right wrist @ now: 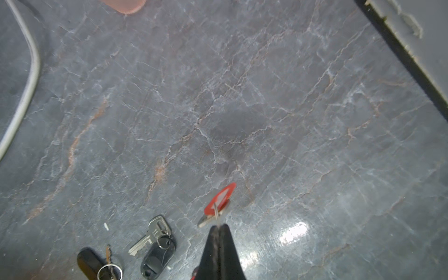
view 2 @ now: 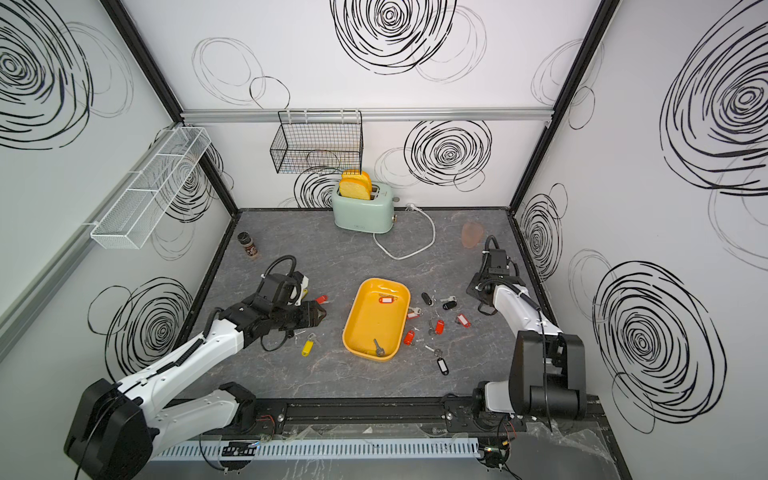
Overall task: Take the keys out of the storage box
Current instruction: Place the key at the center of the board.
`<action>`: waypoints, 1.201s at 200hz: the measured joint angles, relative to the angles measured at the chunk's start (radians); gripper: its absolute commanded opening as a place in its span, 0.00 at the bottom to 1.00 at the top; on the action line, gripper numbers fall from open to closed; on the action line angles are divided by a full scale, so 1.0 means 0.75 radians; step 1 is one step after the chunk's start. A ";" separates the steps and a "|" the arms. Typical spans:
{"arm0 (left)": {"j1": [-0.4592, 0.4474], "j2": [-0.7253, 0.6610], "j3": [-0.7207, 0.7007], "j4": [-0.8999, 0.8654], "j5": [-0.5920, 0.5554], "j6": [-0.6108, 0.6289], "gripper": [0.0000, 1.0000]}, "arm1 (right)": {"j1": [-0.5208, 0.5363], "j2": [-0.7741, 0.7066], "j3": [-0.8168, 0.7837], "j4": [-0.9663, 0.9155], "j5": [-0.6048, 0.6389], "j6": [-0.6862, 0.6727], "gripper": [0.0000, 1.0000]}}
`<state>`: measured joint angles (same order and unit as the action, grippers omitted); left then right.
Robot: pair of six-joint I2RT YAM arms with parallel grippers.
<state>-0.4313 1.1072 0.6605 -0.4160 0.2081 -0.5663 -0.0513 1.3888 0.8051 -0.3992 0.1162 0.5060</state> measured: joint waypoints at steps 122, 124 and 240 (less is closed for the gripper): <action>-0.085 0.069 0.070 -0.004 -0.032 0.002 0.59 | -0.007 -0.015 -0.021 0.044 -0.091 0.009 0.22; -0.090 0.073 0.075 -0.003 -0.035 0.003 0.59 | -0.007 -0.021 -0.021 0.044 -0.094 0.009 0.22; -0.423 0.469 0.485 -0.014 -0.155 0.131 0.52 | 0.248 -0.356 -0.033 0.050 -0.330 -0.035 0.21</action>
<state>-0.7486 1.4593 1.0241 -0.4263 0.0921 -0.4679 0.1349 1.1221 0.7807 -0.3618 -0.1310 0.4801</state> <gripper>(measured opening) 0.527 0.215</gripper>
